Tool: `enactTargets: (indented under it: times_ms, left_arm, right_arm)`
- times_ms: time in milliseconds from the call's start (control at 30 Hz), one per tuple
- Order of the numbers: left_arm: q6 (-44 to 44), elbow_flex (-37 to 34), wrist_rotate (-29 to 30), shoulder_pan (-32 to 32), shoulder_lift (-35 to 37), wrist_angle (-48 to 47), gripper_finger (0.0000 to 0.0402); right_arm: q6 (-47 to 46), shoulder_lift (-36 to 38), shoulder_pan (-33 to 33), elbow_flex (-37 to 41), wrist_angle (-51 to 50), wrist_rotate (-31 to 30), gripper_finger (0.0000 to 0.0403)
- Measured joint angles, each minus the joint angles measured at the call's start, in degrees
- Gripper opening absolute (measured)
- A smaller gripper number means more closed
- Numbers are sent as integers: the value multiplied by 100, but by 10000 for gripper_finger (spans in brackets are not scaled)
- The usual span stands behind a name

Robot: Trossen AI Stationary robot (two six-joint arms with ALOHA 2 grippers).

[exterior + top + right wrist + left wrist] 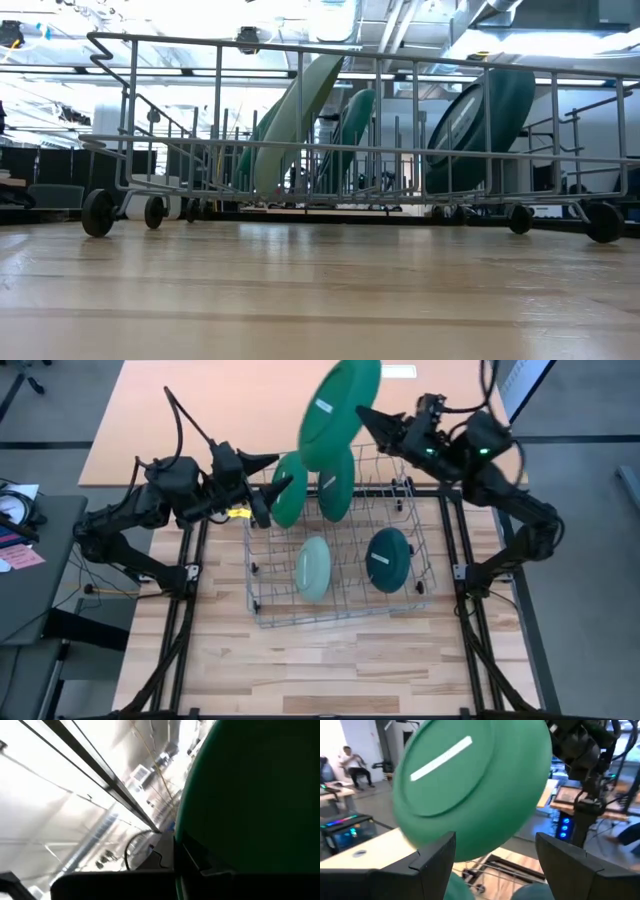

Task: Sort dishes
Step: Put the green plate in the dish rack

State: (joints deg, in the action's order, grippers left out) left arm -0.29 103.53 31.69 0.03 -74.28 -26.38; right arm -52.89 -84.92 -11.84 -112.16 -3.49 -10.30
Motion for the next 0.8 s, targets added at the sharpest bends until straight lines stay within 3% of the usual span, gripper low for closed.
enactTargets:
  times_ms: [300,400,500,800]
  left_arm:
    - [787,0,1230,-192,0,58,270]
    - [-19,129,1617,-301,-3,53,270]
    - [-708,306,1564,-288,17,41,265]
    - [-918,434,1038,-60,0,-142,252]
  right_arm:
    - [-709,-457,0,4,775,2,4]
    - [-709,-452,0,7,681,40,4]
    - [-710,-428,-2,4,673,407,4]
    - [-1053,-414,366,4,731,739,5]
